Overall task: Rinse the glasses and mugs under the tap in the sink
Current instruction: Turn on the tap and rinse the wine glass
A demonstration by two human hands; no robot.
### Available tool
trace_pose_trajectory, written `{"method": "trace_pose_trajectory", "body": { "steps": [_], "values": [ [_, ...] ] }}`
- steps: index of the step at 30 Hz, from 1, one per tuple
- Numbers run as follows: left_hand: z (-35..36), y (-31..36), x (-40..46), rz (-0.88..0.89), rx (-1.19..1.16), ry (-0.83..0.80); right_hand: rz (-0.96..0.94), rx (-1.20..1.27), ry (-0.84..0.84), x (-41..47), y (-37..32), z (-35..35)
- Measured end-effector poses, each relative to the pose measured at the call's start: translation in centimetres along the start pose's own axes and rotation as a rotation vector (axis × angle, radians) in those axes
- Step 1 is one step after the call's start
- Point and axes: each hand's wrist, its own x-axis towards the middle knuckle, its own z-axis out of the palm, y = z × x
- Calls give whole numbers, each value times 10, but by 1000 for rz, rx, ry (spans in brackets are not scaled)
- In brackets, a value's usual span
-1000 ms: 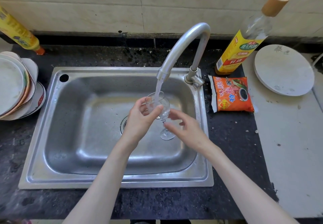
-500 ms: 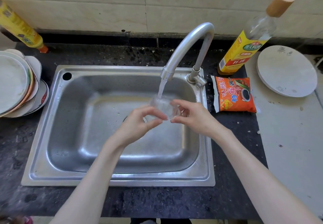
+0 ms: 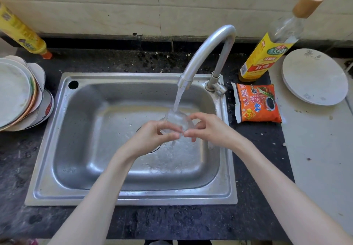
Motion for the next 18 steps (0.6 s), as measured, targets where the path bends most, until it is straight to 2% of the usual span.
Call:
{"method": "trace_pose_trajectory", "body": {
  "steps": [2, 3, 6, 8, 9, 11, 14, 16, 18],
  "values": [
    [-7, -1, -1, -3, -3, -109, 36, 90, -120, -2, -2, -7],
    [-9, -1, 0, -13, -18, -73, 47, 84, -153, -2, -3, -9],
    [-7, 1, 5, -70, -102, 193, 36, 18, -109, 2, -5, -6],
    [-2, 3, 10, -75, -104, 330, 18, -102, 16, 6, -7, 1],
    [-1, 4, 12, -70, -82, 349, 9, -156, 77, 8, -8, 4],
    [-3, 8, 11, -30, -70, 244, 4, -74, 93, 9, -8, 4],
    [-13, 8, 4, 19, -86, 29, 14, 105, -57, 6, -10, -11],
    [-19, 6, 2, 63, -67, 42, 3, 105, -107, 4, -10, -18],
    [-15, 6, 3, 68, -96, 129, 7, 81, -84, 5, -10, -17]
  ]
}}
